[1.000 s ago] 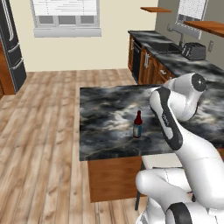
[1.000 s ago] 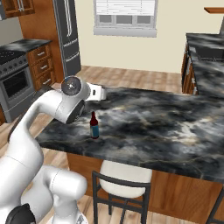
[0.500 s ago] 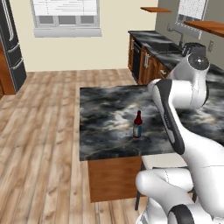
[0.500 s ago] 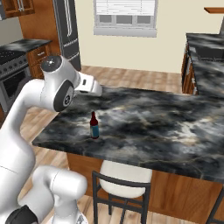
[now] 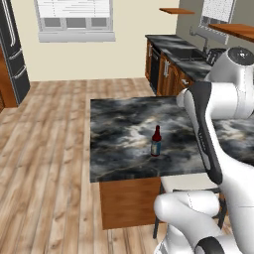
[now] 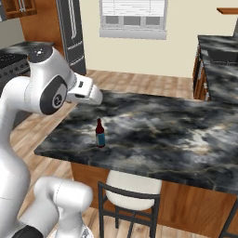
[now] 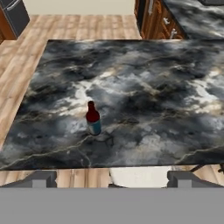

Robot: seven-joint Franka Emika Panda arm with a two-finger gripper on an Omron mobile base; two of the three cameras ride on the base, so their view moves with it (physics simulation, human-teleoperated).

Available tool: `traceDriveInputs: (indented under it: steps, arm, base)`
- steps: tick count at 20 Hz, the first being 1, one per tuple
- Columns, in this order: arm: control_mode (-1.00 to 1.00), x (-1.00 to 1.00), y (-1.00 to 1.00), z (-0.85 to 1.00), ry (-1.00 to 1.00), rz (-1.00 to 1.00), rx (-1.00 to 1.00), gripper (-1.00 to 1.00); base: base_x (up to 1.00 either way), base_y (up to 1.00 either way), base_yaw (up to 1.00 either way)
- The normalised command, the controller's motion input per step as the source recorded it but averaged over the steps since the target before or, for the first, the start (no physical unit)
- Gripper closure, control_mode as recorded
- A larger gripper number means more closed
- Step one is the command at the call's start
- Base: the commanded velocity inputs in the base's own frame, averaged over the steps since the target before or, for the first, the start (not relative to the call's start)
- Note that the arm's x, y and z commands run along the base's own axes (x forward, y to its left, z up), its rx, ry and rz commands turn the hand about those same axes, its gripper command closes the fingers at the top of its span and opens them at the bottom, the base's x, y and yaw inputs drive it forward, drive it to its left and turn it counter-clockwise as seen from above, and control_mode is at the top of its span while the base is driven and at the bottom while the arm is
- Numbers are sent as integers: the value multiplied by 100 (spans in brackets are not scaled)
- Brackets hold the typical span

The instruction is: Get the candle and the beer from the cabinet and move them to the dining counter.

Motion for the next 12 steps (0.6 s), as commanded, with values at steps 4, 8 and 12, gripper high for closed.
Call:
traceDriveInputs:
  steps: [4,8,12]
  arm:
    - [-100,-45,0,1,4,-1,0,-100]
    - [-100,-33,0,0,2,0,0,-100]
    - [-100,-23,0,0,0,0,0,-100]
  base:
    - [0,0,0]
    - [0,0,0]
    - [0,0,0]
